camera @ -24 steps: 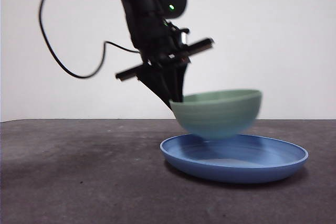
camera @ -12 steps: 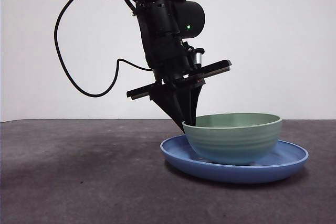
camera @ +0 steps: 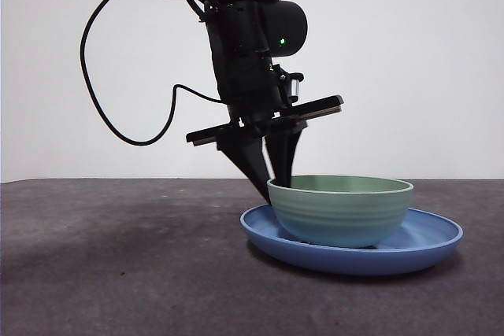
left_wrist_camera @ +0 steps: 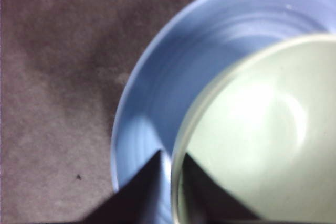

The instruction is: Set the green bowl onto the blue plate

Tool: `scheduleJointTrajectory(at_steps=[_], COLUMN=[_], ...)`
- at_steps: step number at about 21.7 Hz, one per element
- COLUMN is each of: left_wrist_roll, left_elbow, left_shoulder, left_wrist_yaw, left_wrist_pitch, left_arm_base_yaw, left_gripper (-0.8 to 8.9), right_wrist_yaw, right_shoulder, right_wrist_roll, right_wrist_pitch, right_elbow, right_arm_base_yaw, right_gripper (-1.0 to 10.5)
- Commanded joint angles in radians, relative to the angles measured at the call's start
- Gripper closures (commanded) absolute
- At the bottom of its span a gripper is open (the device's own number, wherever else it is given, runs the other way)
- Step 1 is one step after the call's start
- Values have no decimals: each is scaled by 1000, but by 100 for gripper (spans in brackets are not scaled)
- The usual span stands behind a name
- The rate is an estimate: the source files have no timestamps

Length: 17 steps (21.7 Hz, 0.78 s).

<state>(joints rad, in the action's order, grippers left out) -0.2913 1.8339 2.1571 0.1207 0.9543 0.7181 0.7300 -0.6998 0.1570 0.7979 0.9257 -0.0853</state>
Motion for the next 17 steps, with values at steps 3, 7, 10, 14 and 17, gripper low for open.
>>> scheduleJointTrajectory(at_steps=[3, 7, 10, 14, 17], left_wrist_roll=[47, 132, 208, 247, 257], left_elbow=[88, 144, 144, 143, 143], left_shoulder=[21, -35, -133, -298, -433], left_wrist_yaw=[-7, -9, -13, -12, -12], left_wrist_pitch=[66, 161, 225, 299, 314], left_arm_base_yaw=[2, 1, -3, -23, -47], left_gripper=[393, 230, 133, 134, 134], right_wrist_yaw=[-1, -1, -1, -1, -1], right_shoulder=[-4, -4, -4, -4, -4], right_wrist_roll=[-8, -8, -8, -8, -9], right_wrist_pitch=[-4, -3, -3, -3, 3], right_elbow=[18, 18, 18, 18, 18], right_arm_base_yaw=[-4, -4, -4, -4, -4], right_gripper=[358, 358, 358, 358, 358])
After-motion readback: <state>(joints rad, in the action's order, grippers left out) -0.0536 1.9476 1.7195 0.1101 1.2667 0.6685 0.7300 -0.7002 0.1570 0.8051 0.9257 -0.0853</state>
